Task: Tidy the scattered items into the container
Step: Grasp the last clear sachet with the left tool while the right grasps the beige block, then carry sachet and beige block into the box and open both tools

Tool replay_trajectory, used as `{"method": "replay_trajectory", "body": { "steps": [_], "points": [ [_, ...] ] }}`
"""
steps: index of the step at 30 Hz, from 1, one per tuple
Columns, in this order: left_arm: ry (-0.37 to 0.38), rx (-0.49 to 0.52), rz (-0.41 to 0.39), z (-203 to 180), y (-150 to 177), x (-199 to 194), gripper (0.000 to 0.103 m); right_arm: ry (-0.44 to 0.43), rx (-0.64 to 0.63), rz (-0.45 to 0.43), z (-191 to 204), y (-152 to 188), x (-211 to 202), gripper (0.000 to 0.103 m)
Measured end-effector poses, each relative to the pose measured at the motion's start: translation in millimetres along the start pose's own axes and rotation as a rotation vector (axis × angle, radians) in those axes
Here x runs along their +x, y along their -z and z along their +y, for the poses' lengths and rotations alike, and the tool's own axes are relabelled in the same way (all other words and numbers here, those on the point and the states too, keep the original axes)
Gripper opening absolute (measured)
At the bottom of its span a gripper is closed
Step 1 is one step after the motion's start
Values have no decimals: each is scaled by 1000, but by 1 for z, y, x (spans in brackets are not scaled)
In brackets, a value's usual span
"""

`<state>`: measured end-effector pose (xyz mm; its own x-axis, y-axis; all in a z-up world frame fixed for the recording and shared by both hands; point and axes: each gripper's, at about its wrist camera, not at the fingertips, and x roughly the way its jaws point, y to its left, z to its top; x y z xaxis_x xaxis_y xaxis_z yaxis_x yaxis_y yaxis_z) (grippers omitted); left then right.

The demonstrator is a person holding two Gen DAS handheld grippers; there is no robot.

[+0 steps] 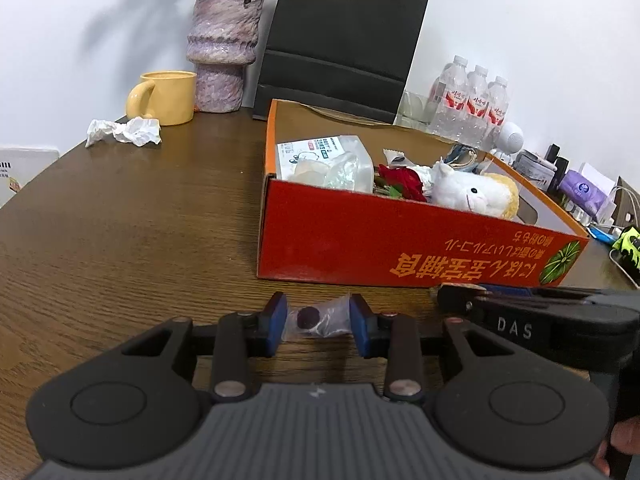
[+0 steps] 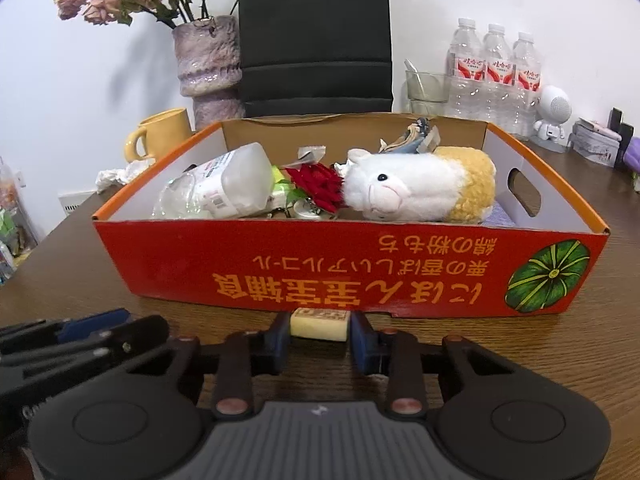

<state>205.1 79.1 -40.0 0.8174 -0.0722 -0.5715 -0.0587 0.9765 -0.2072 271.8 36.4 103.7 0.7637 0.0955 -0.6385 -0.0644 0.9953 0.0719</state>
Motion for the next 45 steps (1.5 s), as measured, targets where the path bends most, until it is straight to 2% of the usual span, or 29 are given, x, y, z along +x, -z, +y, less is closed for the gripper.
{"method": "replay_trajectory", "body": {
  "steps": [7,20,21,29,34,35,37,38,39,41,43,44,45],
  "points": [
    [1,1,-2,-1,0,-1,34,-32,9,-2,-10,10,-17,30],
    [-51,72,-34,-18,6,-14,25,-64,54,-53,-50,18,-57,30],
    [-49,79,-37,-20,6,-16,8,-67,56,-58,-53,18,-60,30],
    [1,104,-64,-31,0,-38,6,-92,50,-96,-69,17,-80,30],
    [4,93,-38,-28,-2,-36,6,-104,49,-99,-73,18,-82,30],
    [7,87,-23,-27,-1,-35,11,-106,48,-96,-72,19,-81,30],
    [-5,79,1,-26,0,-32,30,-114,43,-91,-71,21,-80,30],
    [-19,79,16,-26,2,-29,54,-117,40,-89,-71,22,-80,30],
    [-37,81,30,-27,3,-27,62,-120,38,-87,-70,23,-79,30],
    [-54,104,56,-29,6,-21,61,-126,39,-81,-69,25,-78,30],
    [-55,108,82,-30,9,-16,54,-130,39,-78,-69,27,-78,30],
    [-71,123,76,-31,11,-15,44,-131,40,-77,-69,27,-78,30],
    [-85,135,73,-32,11,-13,26,-133,40,-76,-69,27,-78,30]
  ]
}}
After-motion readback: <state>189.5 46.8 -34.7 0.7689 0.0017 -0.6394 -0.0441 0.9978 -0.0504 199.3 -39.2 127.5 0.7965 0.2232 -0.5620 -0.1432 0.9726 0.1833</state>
